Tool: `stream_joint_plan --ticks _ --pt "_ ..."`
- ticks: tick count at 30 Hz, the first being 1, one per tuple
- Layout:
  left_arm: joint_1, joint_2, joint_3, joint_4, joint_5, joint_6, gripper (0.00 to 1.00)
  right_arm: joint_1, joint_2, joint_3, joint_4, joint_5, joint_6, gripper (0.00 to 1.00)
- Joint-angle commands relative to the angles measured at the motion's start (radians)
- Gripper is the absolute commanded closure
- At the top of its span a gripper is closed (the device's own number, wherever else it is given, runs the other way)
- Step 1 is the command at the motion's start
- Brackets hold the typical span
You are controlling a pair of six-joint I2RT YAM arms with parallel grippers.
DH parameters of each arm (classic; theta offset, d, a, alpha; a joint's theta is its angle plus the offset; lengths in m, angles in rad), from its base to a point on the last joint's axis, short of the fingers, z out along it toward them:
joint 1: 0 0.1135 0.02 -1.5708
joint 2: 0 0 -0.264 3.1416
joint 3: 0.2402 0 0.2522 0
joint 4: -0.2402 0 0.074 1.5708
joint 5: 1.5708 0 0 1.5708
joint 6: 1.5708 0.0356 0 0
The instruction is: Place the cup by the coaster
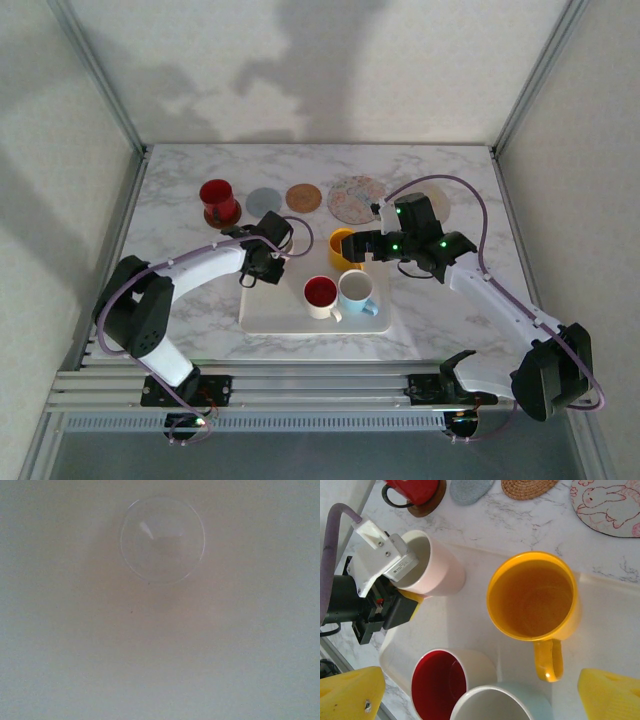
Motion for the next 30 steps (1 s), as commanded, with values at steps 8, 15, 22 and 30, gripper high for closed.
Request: stream_joint_plan --ticks 8,15,22,30 --pt "-0.012 -0.020 0.017 -0.001 -0.031 -0.025 0.99 0.009 -0.051 -0.005 0.014 0.022 -0.019 0.01" --pt "-0.015 -0.061 0.014 -0.006 -0.046 -0.039 1.00 0.009 -0.067 0.000 0.011 0.022 -0.022 0.01" --pt "-0.015 -0.124 0.047 -0.023 -0.071 -0.058 1.00 0.010 -0.076 0.012 0.004 0.017 -0.022 0.01" --pt "-0.003 -0.146 0.118 -0.057 -0.110 -0.039 1.00 0.009 -0.090 0.034 0.017 -0.026 -0.003 0.01"
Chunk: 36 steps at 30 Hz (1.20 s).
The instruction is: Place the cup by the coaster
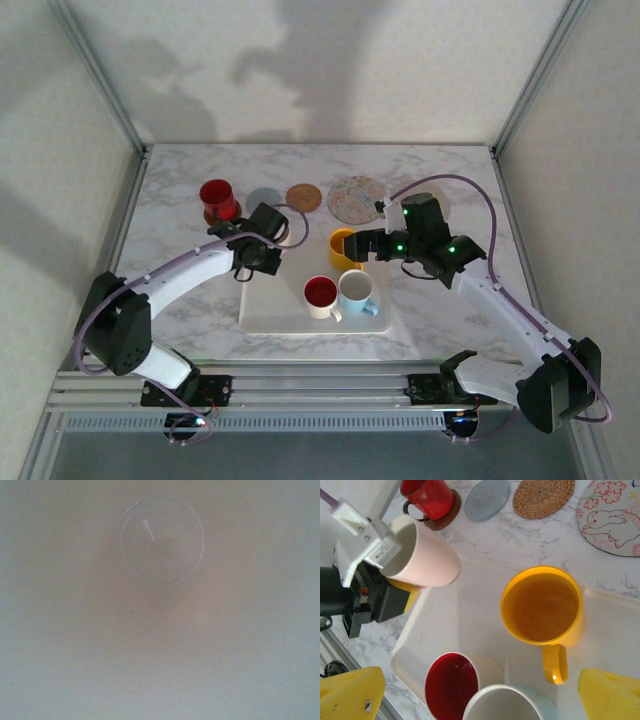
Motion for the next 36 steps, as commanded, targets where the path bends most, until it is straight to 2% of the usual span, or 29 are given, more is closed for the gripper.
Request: stream_joint_plan --ticks 1,18,36 --pt "0.006 -0.021 0.075 -0.015 -0.061 0.007 1.00 0.009 -0.019 0.040 0.015 -0.018 -0.001 0.01" --pt "0.139 0.134 0.296 -0.028 -0.037 0.103 1.00 0.010 0.046 0.103 0.025 -0.022 -0.015 0.01" --pt "0.258 0.402 0.498 0.004 0.032 0.191 1.00 0.010 0.236 0.199 0.072 -0.027 -0.044 0.01"
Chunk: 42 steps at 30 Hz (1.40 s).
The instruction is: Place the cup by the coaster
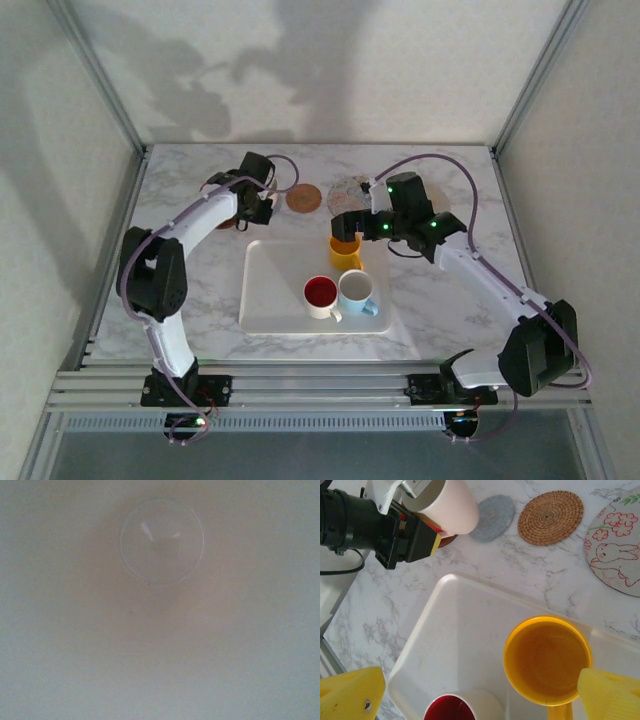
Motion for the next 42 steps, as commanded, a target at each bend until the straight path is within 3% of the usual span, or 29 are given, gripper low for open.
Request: stream_joint_plan --ticks 1,17,29,42 --pt "0.019 0.037 0.081 0.033 0.015 0.034 1.00 0.009 0.027 0.040 0.025 -0.018 -0.021 0.01" --pt "0.057 0.221 0.240 0.007 0.015 0.080 1.00 0.010 0.120 0.090 0.021 -0.001 -0.057 0.01" --pt "0.079 0.247 0.243 0.010 0.032 0.083 1.00 0.010 0.155 0.116 0.016 -0.011 -0.055 0.01" --pt "0.086 0.248 0.229 -0.004 0.052 0.085 0.91 0.009 0.152 0.112 0.013 -0.014 -0.052 0.01"
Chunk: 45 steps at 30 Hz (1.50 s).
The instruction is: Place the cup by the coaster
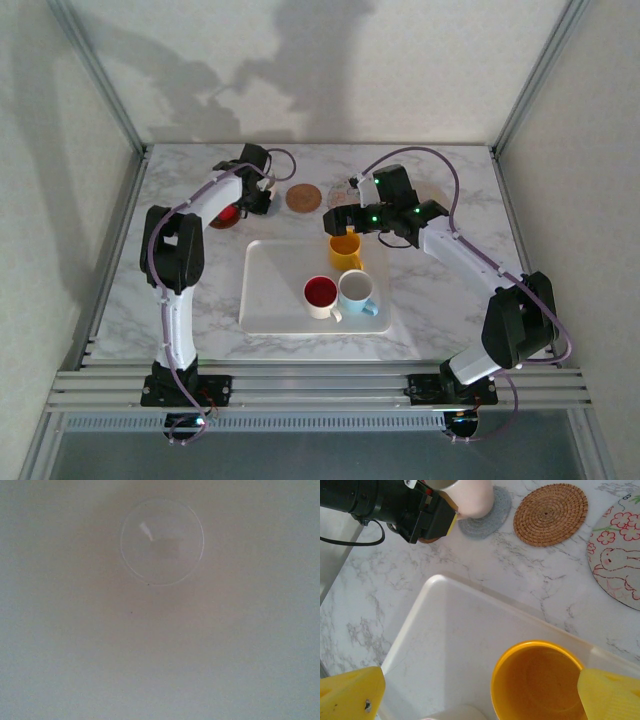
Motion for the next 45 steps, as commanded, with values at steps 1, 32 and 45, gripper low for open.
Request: stream_joint_plan --ticks 1,32,45 --pt "0.011 0.006 0.021 0.001 0.015 0.010 0.91 0.009 0.003 0.028 0.001 -0.006 -0.009 0.01" --pt "0.014 0.023 -0.003 -0.010 0.022 0.001 0.76 0.009 0.007 0.024 0.002 -0.008 -0.012 0.01" --pt "0.016 0.006 -0.004 -0.007 0.026 -0.012 0.61 0.010 -0.003 0.023 -0.006 -0.011 -0.011 0.01"
